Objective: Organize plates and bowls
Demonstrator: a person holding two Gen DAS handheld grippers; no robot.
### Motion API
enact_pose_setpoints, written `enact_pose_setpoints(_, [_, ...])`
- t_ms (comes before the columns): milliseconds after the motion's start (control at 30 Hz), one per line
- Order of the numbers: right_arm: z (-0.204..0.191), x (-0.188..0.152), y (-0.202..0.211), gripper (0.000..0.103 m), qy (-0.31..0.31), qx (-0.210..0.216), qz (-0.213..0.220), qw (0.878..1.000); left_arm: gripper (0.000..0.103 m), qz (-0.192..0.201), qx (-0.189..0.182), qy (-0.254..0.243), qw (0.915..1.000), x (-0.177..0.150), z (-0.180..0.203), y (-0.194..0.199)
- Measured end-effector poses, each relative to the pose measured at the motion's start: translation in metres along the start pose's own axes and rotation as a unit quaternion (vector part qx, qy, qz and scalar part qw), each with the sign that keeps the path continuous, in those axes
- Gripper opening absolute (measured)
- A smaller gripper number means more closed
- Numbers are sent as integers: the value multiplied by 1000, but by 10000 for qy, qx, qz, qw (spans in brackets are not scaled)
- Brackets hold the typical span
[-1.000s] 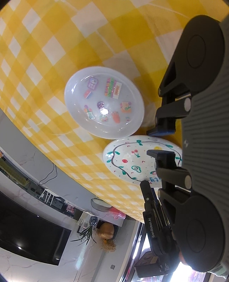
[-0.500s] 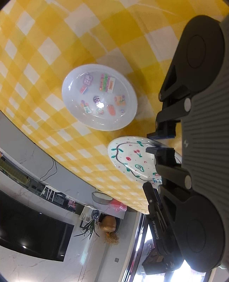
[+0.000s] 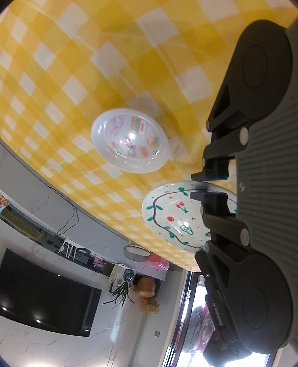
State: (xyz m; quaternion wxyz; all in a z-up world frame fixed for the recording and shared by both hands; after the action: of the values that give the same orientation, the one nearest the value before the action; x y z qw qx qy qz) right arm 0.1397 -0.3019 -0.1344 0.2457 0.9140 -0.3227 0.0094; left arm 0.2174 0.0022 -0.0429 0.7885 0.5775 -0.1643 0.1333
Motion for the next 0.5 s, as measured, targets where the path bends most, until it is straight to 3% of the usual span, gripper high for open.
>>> enact_pose_setpoints(500, [16, -1, 79, 9, -77, -170, 231, 9996, 12, 211, -284, 321, 9989, -67, 56, 28])
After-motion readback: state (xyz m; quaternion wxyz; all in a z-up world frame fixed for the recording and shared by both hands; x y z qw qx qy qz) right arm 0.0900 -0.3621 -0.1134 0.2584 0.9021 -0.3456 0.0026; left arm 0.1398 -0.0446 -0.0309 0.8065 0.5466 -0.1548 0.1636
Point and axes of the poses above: each gripper's, at about its wrist camera, not at the fingertips, and y roughly against the way its jaws point, z to its right, x to its top, the point moved 7 cm from there along -y, roughly the way its jaws point, and after that the axes turned 10 degrees about x, right-handed, at the moved point
